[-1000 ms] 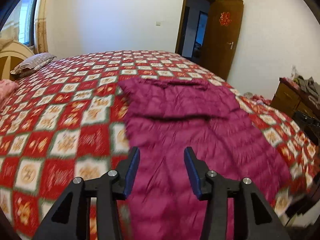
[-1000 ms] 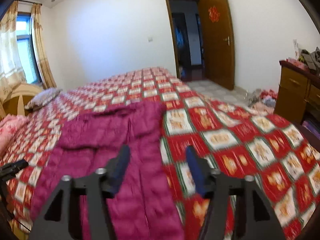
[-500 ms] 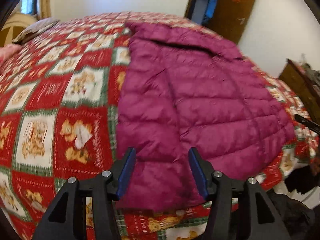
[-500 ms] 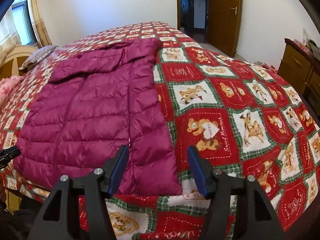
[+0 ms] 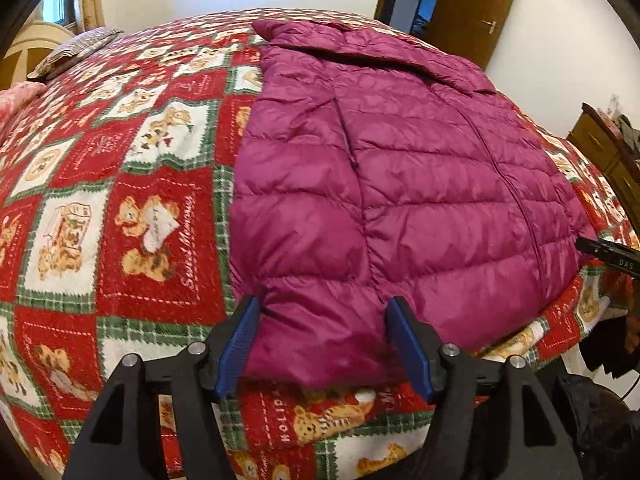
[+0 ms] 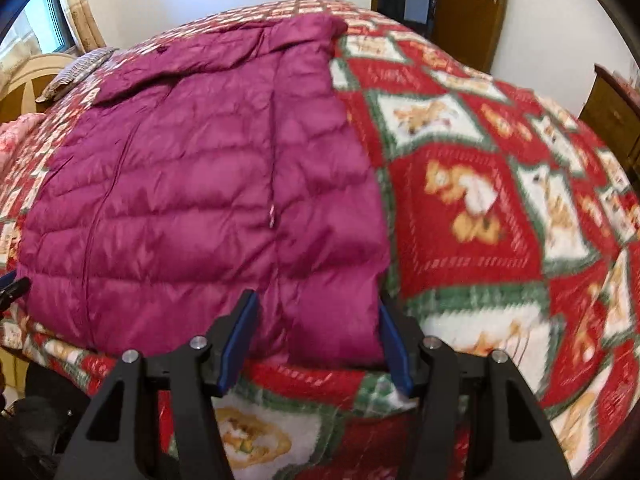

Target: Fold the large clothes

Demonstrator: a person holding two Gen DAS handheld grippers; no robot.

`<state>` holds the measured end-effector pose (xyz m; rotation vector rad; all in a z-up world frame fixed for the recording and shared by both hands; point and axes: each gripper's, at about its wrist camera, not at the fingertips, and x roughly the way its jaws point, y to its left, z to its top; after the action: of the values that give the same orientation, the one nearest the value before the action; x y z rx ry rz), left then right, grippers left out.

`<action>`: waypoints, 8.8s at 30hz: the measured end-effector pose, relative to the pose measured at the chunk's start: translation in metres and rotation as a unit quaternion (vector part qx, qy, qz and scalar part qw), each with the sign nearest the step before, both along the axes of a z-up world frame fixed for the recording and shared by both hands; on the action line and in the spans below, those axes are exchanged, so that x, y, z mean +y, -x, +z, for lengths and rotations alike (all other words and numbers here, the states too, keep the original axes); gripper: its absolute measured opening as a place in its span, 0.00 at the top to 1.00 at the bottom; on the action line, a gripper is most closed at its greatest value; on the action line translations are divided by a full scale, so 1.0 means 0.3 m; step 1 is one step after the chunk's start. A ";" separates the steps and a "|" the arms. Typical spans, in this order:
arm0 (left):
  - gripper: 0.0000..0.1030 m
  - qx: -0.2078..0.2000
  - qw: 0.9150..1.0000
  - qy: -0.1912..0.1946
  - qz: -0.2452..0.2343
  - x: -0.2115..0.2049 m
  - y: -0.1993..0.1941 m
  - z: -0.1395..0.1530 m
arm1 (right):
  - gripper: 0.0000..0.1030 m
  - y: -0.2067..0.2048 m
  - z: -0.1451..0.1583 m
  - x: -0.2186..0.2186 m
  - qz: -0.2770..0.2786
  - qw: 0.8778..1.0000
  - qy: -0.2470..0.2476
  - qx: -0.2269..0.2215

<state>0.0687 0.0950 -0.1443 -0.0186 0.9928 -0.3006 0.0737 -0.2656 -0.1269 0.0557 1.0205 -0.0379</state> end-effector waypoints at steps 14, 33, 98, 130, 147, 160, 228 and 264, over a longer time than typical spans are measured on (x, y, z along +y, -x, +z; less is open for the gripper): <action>0.80 0.018 0.987 0.159 -0.031 0.051 0.003 0.032 | 0.89 0.033 0.076 -0.064 0.025 0.987 -0.155 -0.029; 0.83 0.024 0.986 0.165 -0.029 0.097 -0.027 0.054 | 0.89 -0.012 0.171 -0.050 0.043 0.973 -0.217 -0.061; 0.95 -0.077 0.979 0.185 -0.031 0.116 0.065 0.335 | 0.91 0.128 0.283 -0.058 0.070 0.970 -0.192 -0.130; 0.95 -0.089 0.985 0.145 -0.040 0.047 0.084 0.351 | 0.91 0.158 0.320 -0.081 0.049 0.975 -0.156 -0.149; 0.95 -0.084 0.984 0.148 -0.051 0.056 0.017 0.386 | 0.91 0.065 0.404 -0.024 0.055 0.977 -0.129 -0.163; 0.95 -0.103 0.982 0.143 -0.062 0.036 -0.149 0.486 | 0.91 -0.089 0.465 0.004 0.060 0.977 -0.117 -0.168; 0.95 -0.029 0.991 0.041 0.123 -0.057 -1.121 0.408 | 0.91 -1.038 0.363 -0.117 -0.041 0.988 -0.075 -0.132; 0.42 -0.078 0.981 0.114 0.140 0.123 -1.201 0.464 | 0.39 -1.242 0.268 -0.219 -0.078 0.979 -0.152 -0.112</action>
<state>0.4291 0.1320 -0.0050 -0.3359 0.7847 -0.1520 0.4462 -0.3312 -0.0467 0.4105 0.7868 -0.0181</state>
